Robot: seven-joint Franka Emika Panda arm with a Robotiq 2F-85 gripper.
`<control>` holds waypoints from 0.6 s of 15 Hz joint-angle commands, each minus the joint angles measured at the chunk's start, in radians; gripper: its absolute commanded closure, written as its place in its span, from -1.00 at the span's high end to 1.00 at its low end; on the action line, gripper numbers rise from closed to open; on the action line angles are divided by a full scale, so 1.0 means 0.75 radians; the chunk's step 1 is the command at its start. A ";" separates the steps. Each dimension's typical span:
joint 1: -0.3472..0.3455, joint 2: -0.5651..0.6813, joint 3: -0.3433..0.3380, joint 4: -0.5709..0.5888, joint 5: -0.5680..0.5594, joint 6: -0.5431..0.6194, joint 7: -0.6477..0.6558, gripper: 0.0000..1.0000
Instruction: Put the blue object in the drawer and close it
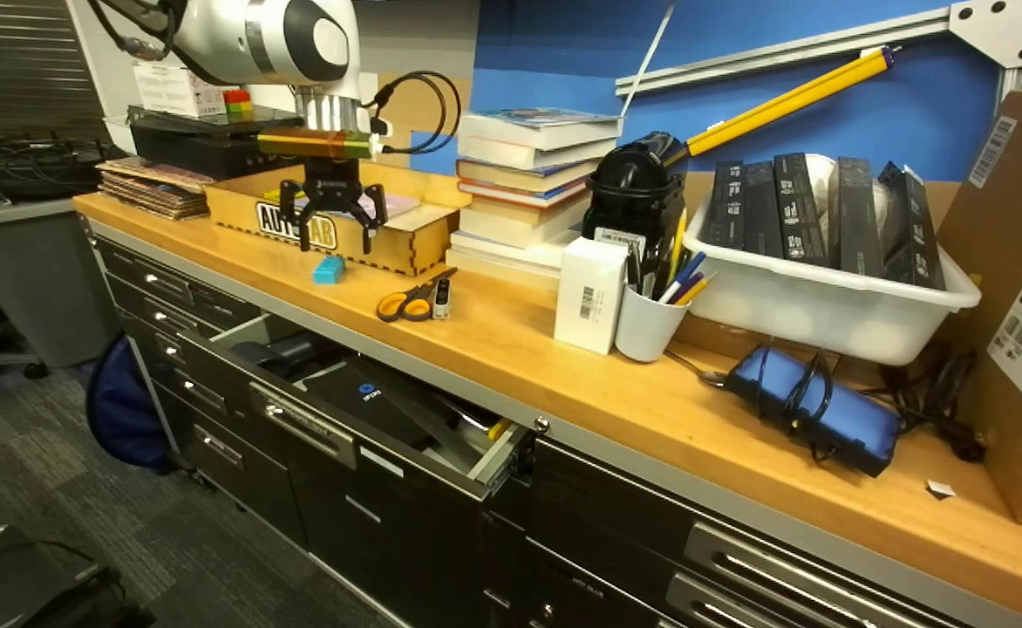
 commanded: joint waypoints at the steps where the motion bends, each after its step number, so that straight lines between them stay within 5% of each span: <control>1: 0.038 0.061 0.007 0.049 -0.048 0.018 0.037 1.00; 5: 0.077 0.104 0.003 0.057 -0.108 0.033 0.056 1.00; 6: 0.084 0.110 0.001 0.056 -0.122 0.041 0.064 0.50; 9: 0.099 0.111 -0.008 0.043 -0.163 0.091 0.116 0.17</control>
